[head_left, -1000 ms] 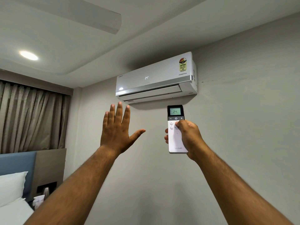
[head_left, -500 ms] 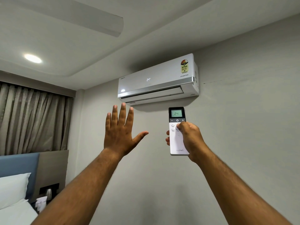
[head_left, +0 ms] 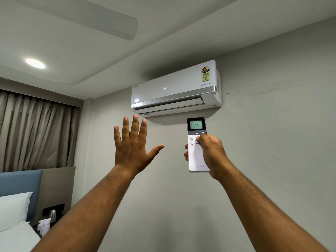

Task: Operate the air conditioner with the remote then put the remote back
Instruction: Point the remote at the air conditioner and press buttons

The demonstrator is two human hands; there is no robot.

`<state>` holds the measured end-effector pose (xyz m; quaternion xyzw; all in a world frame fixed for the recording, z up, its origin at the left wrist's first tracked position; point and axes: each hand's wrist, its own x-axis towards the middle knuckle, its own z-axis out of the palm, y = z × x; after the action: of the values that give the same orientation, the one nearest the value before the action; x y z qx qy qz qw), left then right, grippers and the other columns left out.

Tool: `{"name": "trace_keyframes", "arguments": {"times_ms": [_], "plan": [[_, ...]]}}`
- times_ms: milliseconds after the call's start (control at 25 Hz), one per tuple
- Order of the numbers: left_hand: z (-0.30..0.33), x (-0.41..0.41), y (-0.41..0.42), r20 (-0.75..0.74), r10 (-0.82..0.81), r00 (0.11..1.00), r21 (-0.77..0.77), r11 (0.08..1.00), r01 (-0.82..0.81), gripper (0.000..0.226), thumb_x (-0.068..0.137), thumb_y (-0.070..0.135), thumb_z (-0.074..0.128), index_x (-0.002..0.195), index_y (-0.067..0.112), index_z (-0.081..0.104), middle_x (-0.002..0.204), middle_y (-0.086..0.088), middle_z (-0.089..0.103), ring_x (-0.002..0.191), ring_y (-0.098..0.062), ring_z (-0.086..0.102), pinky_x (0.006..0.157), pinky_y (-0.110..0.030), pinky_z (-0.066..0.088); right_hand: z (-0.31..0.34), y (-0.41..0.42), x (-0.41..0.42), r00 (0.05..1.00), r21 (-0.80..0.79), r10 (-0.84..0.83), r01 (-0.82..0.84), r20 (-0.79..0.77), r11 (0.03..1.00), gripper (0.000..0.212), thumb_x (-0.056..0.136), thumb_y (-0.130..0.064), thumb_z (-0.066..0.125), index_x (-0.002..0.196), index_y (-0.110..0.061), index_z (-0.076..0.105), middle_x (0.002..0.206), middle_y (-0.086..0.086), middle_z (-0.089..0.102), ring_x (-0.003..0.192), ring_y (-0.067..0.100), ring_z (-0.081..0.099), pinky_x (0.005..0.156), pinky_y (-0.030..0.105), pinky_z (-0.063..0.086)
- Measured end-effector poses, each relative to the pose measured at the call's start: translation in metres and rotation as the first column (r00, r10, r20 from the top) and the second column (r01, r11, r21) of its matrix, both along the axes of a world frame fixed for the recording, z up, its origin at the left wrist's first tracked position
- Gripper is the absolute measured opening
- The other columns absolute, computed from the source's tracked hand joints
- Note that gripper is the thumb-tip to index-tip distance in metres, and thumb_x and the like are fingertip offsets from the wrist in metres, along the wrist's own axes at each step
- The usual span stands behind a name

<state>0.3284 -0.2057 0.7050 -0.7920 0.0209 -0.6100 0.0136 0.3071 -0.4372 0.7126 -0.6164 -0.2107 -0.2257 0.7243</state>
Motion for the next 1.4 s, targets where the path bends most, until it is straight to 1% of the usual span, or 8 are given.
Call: {"name": "trace_keyframes", "arguments": {"times_ms": [120,280,480,760,840,1080,1240,1400], "plan": [[0.0002,-0.0002,-0.0008,-0.006,-0.002,1.000,0.002,1.000,0.002,0.098,0.075,0.084,0.009,0.149,0.020,-0.002,0.161,-0.011,-0.001,0.147,-0.033,-0.008,0.116,-0.057,-0.006,0.0009,-0.0011,-0.0015,1.000,0.012,0.009,-0.009,0.010,1.000,0.021,0.093,-0.020,0.046,0.102,-0.005,0.058,0.081,0.019,0.074,0.060,0.033,0.072,0.051,0.034,0.057],[0.0007,-0.0012,-0.0027,-0.009,-0.005,1.000,0.005,1.000,0.005,0.099,0.076,0.084,0.009,0.150,0.019,-0.001,0.161,-0.011,-0.001,0.147,-0.033,-0.008,0.116,-0.056,-0.005,-0.0004,-0.0019,-0.0029,1.000,0.011,0.013,-0.013,0.016,1.000,0.021,0.092,-0.020,0.047,0.101,-0.004,0.057,0.075,0.016,0.074,0.059,0.033,0.072,0.051,0.035,0.057],[0.0003,-0.0025,-0.0049,-0.006,-0.008,1.000,0.007,1.000,0.008,0.099,0.076,0.084,0.009,0.150,0.019,-0.002,0.161,-0.011,-0.002,0.147,-0.034,-0.008,0.116,-0.057,-0.005,-0.0010,-0.0018,-0.0031,1.000,0.003,0.005,-0.005,0.018,1.000,0.020,0.092,-0.022,0.049,0.101,-0.006,0.057,0.082,0.019,0.073,0.060,0.033,0.072,0.054,0.036,0.057],[0.0010,-0.0062,-0.0041,-0.008,0.005,1.000,0.006,1.000,-0.004,0.098,0.076,0.084,0.007,0.149,0.020,-0.004,0.160,-0.011,-0.004,0.147,-0.033,-0.009,0.116,-0.056,-0.005,0.0000,-0.0010,-0.0067,0.999,0.016,0.033,-0.034,0.030,0.999,0.016,0.090,-0.017,0.047,0.094,-0.006,0.057,0.070,0.014,0.073,0.056,0.032,0.071,0.049,0.035,0.057],[0.0013,-0.0061,-0.0039,-0.008,0.008,1.000,0.004,1.000,-0.008,0.098,0.076,0.084,0.008,0.149,0.021,-0.005,0.160,-0.011,-0.004,0.147,-0.034,-0.009,0.116,-0.056,-0.005,0.0008,-0.0002,-0.0074,0.999,0.013,0.030,-0.031,0.030,0.999,0.015,0.091,-0.018,0.047,0.093,-0.007,0.057,0.071,0.014,0.074,0.057,0.032,0.072,0.048,0.034,0.057],[-0.0040,-0.0031,-0.0043,-0.020,0.002,1.000,-0.004,1.000,-0.002,0.098,0.076,0.084,0.010,0.149,0.021,-0.007,0.160,-0.011,-0.005,0.147,-0.034,-0.010,0.116,-0.057,-0.004,0.0016,0.0039,-0.0061,0.999,-0.020,0.016,-0.016,0.031,1.000,0.016,0.093,-0.023,0.048,0.096,-0.010,0.056,0.087,0.020,0.073,0.061,0.031,0.073,0.053,0.035,0.057],[-0.0030,-0.0008,-0.0018,-0.019,-0.024,1.000,-0.008,1.000,0.024,0.098,0.075,0.084,0.009,0.149,0.021,-0.008,0.160,-0.010,-0.007,0.147,-0.033,-0.010,0.117,-0.054,-0.005,0.0015,0.0046,-0.0043,0.999,-0.016,0.020,-0.019,0.033,1.000,0.015,0.093,-0.023,0.048,0.095,-0.011,0.057,0.085,0.019,0.073,0.060,0.031,0.073,0.052,0.034,0.057],[-0.0041,0.0025,0.0015,-0.015,-0.056,0.998,-0.009,0.998,0.056,0.101,0.077,0.084,0.012,0.150,0.017,-0.006,0.160,-0.011,-0.006,0.147,-0.032,-0.010,0.118,-0.050,-0.003,0.0014,0.0041,-0.0013,0.999,-0.005,0.023,-0.023,0.041,1.000,0.014,0.091,-0.021,0.048,0.094,-0.009,0.057,0.082,0.019,0.073,0.059,0.032,0.072,0.052,0.034,0.056]]}}
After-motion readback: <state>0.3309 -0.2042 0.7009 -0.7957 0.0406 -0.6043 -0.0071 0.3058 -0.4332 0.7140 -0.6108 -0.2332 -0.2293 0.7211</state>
